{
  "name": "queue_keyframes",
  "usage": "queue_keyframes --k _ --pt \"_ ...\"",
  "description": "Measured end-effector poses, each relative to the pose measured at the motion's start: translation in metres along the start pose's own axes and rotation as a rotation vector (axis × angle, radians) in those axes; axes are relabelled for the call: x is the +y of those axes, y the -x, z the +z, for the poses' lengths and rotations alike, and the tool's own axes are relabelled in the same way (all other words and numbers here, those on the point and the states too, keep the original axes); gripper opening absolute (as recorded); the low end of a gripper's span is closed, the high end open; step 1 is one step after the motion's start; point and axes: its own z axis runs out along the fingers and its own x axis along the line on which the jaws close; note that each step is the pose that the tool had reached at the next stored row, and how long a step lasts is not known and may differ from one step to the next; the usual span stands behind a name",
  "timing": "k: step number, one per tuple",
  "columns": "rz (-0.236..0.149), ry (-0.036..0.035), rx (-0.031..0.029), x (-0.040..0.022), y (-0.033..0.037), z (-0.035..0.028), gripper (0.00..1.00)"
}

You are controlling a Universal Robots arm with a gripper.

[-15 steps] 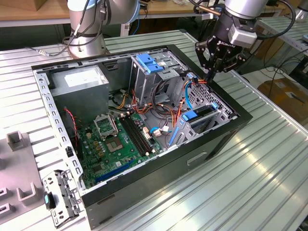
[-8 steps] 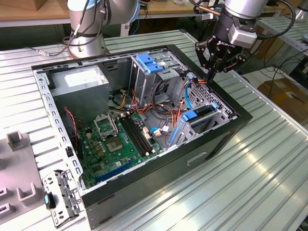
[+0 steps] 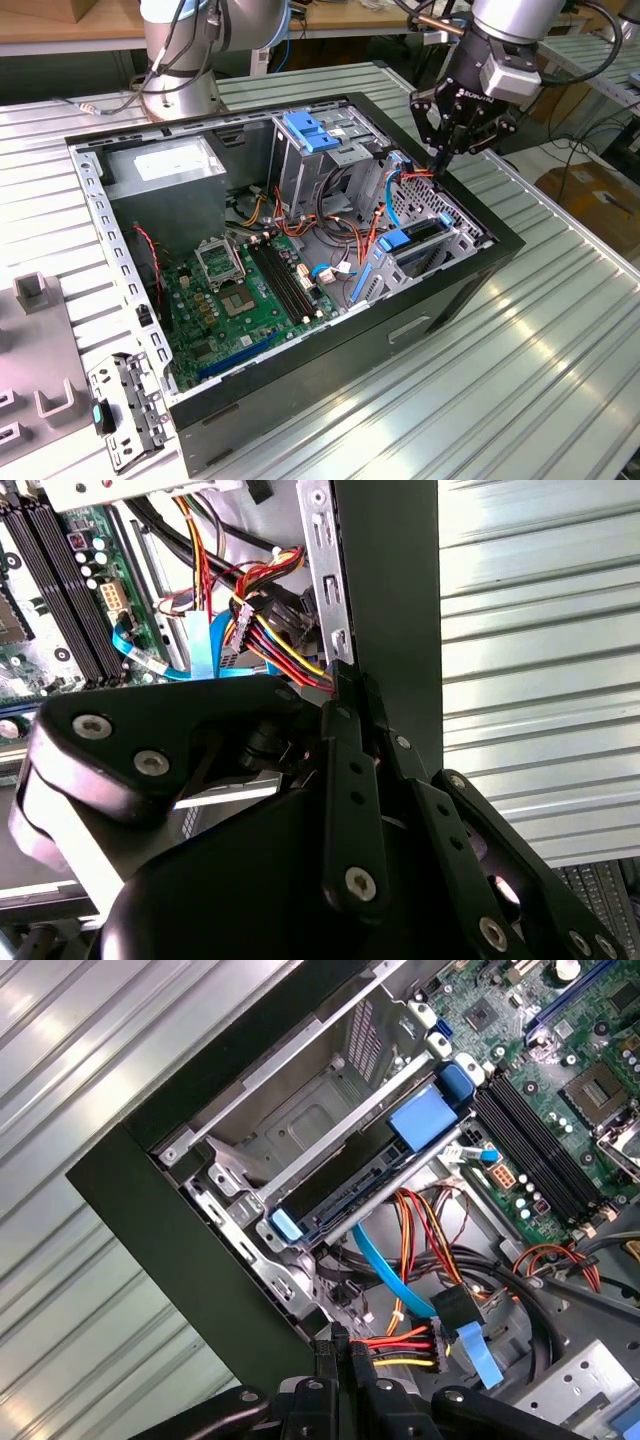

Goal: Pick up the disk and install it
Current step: 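Insert the first disk wire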

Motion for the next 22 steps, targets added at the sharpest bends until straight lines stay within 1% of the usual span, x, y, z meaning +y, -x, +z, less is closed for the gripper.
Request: queue_keyframes --k 2,6,11,13,15,17,19,21,22 --pt "0.004 0.0002 0.0001 0.0019 -0.0016 0.0001 0.17" --pt "0.037 0.0031 0.0017 0.0024 -0.002 0.0001 0.17" --pt "0.038 0.0032 0.0017 0.0059 -0.0037 0.0002 0.17" --pt "0.038 0.0031 0.0017 0.006 -0.0038 0.0002 0.17" --pt "0.047 0.0034 0.0018 0.0058 -0.0041 0.0002 0.17" --pt "0.095 0.0053 0.0019 0.0058 -0.0043 0.0002 0.17" --pt "0.153 0.0074 0.0021 0.0057 -0.0043 0.0002 0.17" --pt "0.187 0.0086 0.0023 0.0057 -0.0043 0.0002 0.17" --pt "0.222 0.0099 0.0024 0.0057 -0.0042 0.0002 0.17"
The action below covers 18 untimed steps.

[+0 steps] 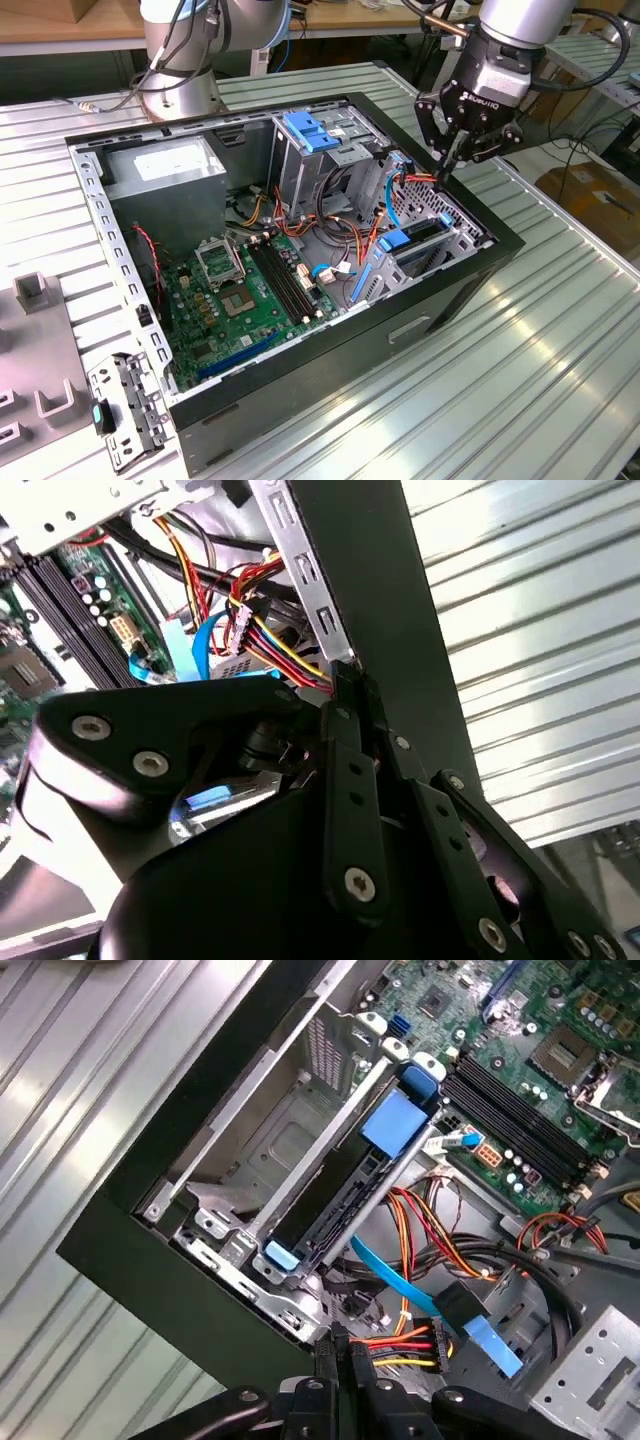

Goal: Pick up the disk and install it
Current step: 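Insert the first disk wire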

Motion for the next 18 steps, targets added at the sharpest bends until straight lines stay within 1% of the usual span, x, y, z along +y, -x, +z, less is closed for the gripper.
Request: queue_keyframes --k 1,3,9,10,11,12,14,18 --pt "0.041 0.0015 0.0001 0.0 0.0 0.0 0.17" --pt "0.095 0.0036 0.0003 0.0 0.0 0.0 0.17" --pt "0.202 0.0076 0.0006 0.0 0.0 0.0 0.17" --pt "0.234 0.0088 0.0007 0.0 0.0 0.0001 0.17" --pt "0.245 0.0092 0.0008 0.0 0.0 0.0 0.17" --pt "0.248 0.0093 0.0007 0.0004 0.0004 0.0 0.17" --pt "0.249 0.0094 0.0008 0.0055 0.0034 -0.0001 0.17" --pt "0.25 0.0094 0.0007 0.0123 0.0074 -0.0002 0.17"
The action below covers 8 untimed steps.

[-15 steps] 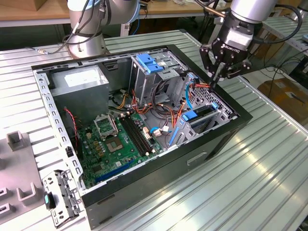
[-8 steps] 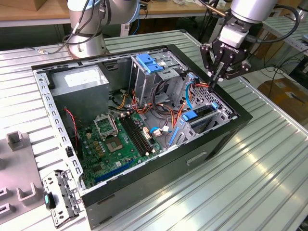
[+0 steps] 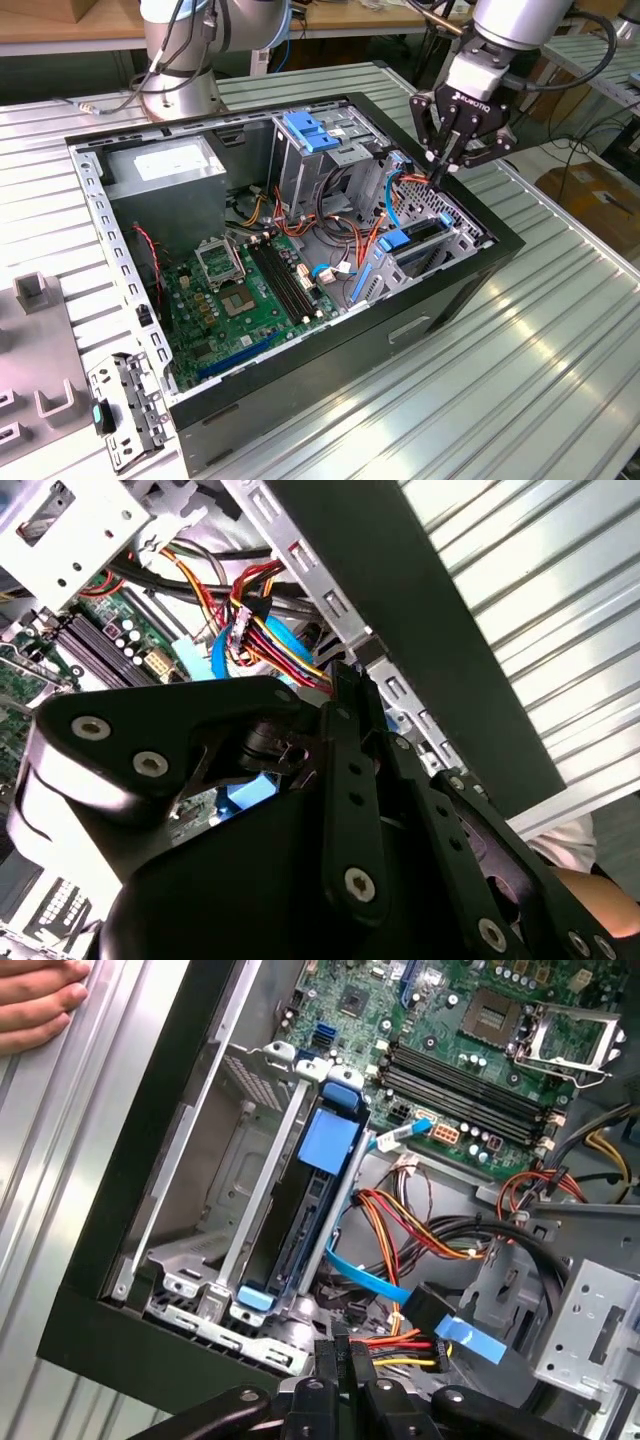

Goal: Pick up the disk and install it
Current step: 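Insert the first disk wire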

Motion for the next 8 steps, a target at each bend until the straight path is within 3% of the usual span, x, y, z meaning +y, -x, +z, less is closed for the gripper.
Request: queue_keyframes --k 4,8 --pt "0.008 0.0002 0.0 0.0047 0.0017 0.0001 0.17" --pt "0.051 0.002 0.0004 0.005 0.0019 0.0005 0.17"
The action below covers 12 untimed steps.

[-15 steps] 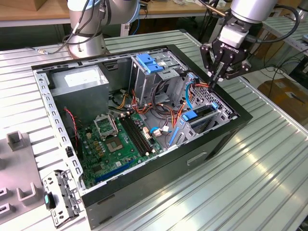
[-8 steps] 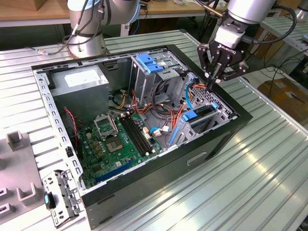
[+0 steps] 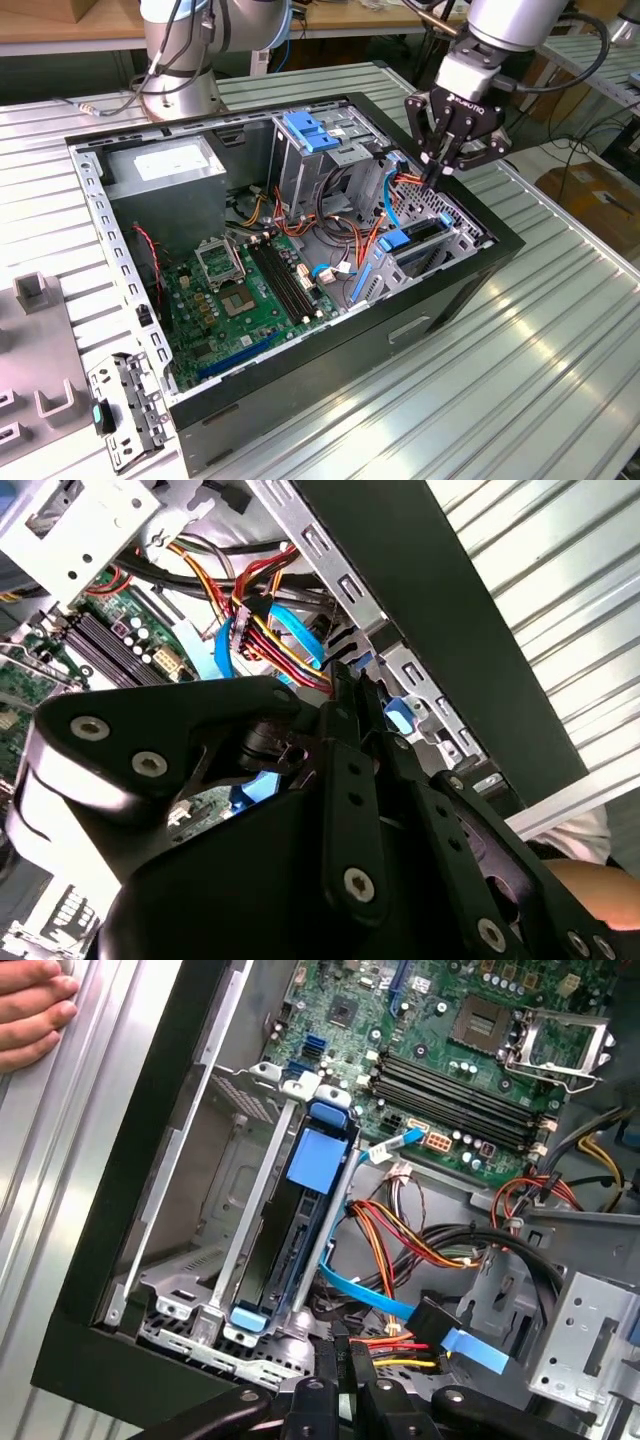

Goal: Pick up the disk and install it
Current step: 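Insert the first disk wire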

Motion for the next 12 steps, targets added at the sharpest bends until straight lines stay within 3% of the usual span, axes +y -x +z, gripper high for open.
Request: queue_keyframes --k 5,12 --pt "0.123 0.0045 0.0003 0.0 0.0 0.0013 0.17" --pt "0.127 0.0047 0.0 0.0001 -0.0004 0.0016 0.17"
